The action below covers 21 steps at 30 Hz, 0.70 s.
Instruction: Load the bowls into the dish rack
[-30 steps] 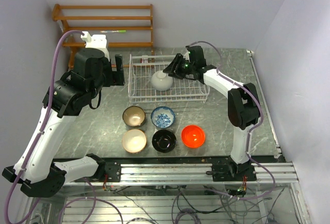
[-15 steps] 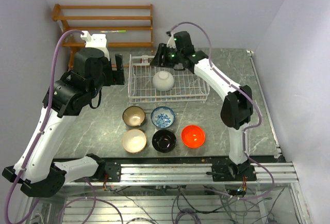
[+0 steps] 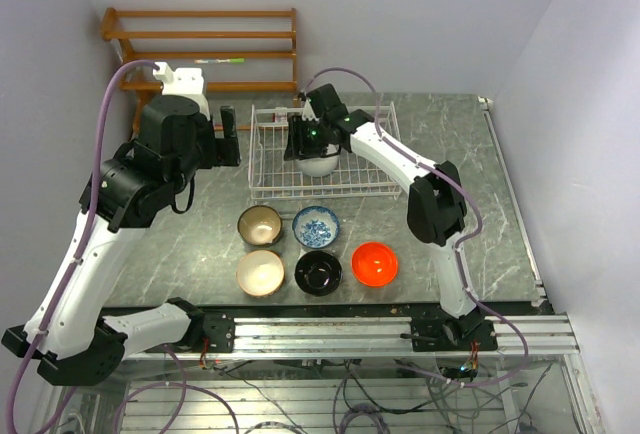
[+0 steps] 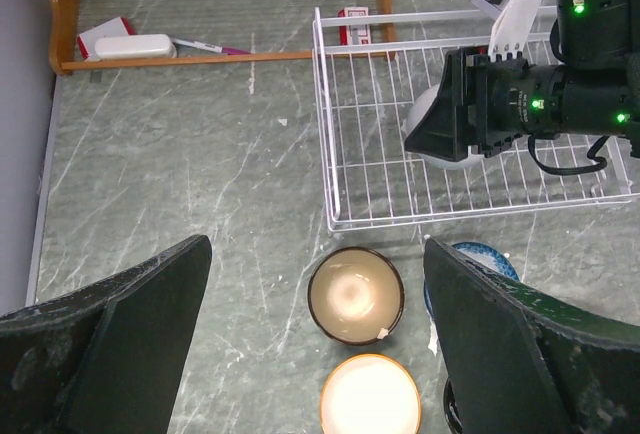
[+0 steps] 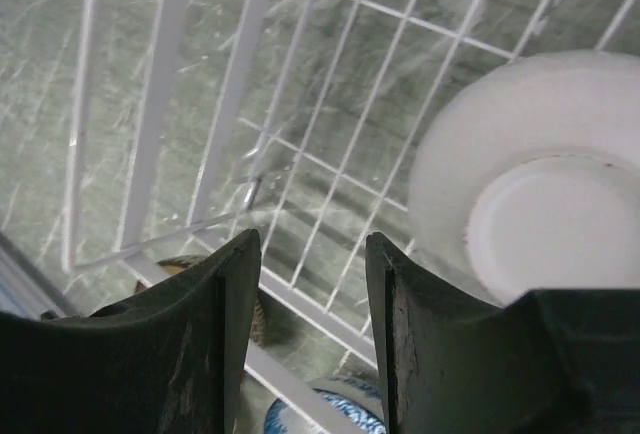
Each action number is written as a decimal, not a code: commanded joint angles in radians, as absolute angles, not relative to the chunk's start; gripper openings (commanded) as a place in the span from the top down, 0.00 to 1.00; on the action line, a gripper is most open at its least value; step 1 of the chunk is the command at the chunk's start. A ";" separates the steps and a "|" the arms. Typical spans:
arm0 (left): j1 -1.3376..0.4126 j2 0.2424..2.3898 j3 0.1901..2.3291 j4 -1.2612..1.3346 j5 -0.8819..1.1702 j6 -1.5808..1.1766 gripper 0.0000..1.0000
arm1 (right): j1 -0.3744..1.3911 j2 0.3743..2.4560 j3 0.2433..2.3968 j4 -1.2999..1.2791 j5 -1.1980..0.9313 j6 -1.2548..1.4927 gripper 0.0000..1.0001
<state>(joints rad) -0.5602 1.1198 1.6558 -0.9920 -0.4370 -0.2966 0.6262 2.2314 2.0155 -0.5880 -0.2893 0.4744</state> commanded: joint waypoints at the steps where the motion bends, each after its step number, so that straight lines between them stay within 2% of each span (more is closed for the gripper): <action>1: -0.566 1.104 1.644 -0.980 -0.453 -0.308 0.01 | 0.622 2.188 1.940 -0.546 -0.161 0.425 0.53; 5: -0.566 1.099 1.634 -0.978 -0.454 -0.312 0.01 | 0.616 2.133 1.843 -0.462 -0.053 0.418 0.53; 15: -0.566 1.095 1.632 -0.978 -0.465 -0.305 0.01 | 0.582 2.097 1.820 -0.530 0.273 0.486 0.53; 19: -0.565 1.098 1.631 -0.980 -0.469 -0.300 0.01 | 0.560 2.052 1.793 -0.522 0.325 0.501 0.52; 21: -0.566 1.097 1.632 -0.982 -0.472 -0.299 0.01 | 0.560 2.027 1.775 -0.481 0.282 0.479 0.52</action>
<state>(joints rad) -0.5602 1.1088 1.6329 -0.9928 -0.4469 -0.3000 0.5709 2.1010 1.8000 -0.5255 0.2325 0.4786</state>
